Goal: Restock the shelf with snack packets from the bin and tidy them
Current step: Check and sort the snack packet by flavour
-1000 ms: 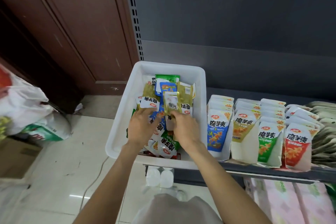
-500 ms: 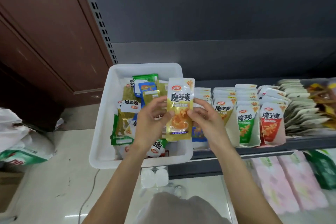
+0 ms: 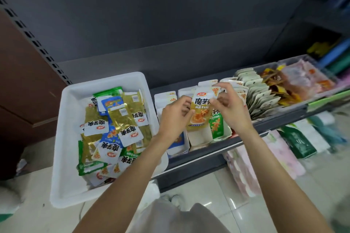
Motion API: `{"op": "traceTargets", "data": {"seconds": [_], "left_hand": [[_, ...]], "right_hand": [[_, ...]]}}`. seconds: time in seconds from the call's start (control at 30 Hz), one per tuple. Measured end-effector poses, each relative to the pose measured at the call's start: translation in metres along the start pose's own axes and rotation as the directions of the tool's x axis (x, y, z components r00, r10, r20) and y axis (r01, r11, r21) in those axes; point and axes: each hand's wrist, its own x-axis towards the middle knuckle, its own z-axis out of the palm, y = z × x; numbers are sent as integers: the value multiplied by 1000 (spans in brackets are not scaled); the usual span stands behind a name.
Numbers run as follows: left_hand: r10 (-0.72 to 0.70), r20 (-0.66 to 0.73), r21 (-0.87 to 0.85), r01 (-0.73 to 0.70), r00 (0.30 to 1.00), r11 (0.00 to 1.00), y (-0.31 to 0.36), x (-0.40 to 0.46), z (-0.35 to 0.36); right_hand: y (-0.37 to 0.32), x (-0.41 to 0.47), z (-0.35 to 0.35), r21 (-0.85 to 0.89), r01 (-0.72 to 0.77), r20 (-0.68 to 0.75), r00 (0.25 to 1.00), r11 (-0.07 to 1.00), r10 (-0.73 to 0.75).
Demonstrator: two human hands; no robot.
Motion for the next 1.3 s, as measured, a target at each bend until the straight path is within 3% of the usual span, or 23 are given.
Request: {"op": "traceTargets", "data": {"seconds": [0.27,0.37,0.5,0.6,0.67,0.8,0.93,0.97,1.03,1.13,1.2,1.3], "left_hand": [[5,-65,207,9,998,978,-11,14,7],[71,-87,360,-36,994,932,-14,16,4],[196,-86,501,-128,977,856,-24,18,3],[198,-56,560,-134,979,818,-31,22,6],[184,-49,569,-124,982,813,-33,24,6],[213,-152,466,-120,965,877,-25,15,-6],[54,-471,-35,-79,881,996,-18,-21,-38],[12,-541,-128,-96,841,987,-21,-32,-47],[-47,-621,-146,-57,783,988,-33,-53,-66],[-67,-574,147,183,816,972,-73,-72,-92],[-109,-452,432,324,885,842,-104,-80,-105],[-360,-292,567,464,886,681,-127,-90,-116]], "right_hand": [[11,26,-4,-182,76,43,997,980,-69],[15,31,1,-252,114,110,990,961,-88],[31,29,20,-564,258,137,966,785,-219],[36,27,31,-705,222,55,964,673,-261],[35,26,35,-726,180,15,969,664,-247],[26,17,33,-620,89,-104,975,780,-194],[-9,-8,40,-377,114,-166,968,919,-188],[-19,-15,48,-319,143,-131,972,937,-193],[-36,-26,71,-247,206,34,978,947,-204],[-44,-29,118,-234,306,364,908,923,-208],[-42,-23,152,-283,368,510,840,886,-186],[-38,-13,201,-351,483,617,764,802,-190]]}}
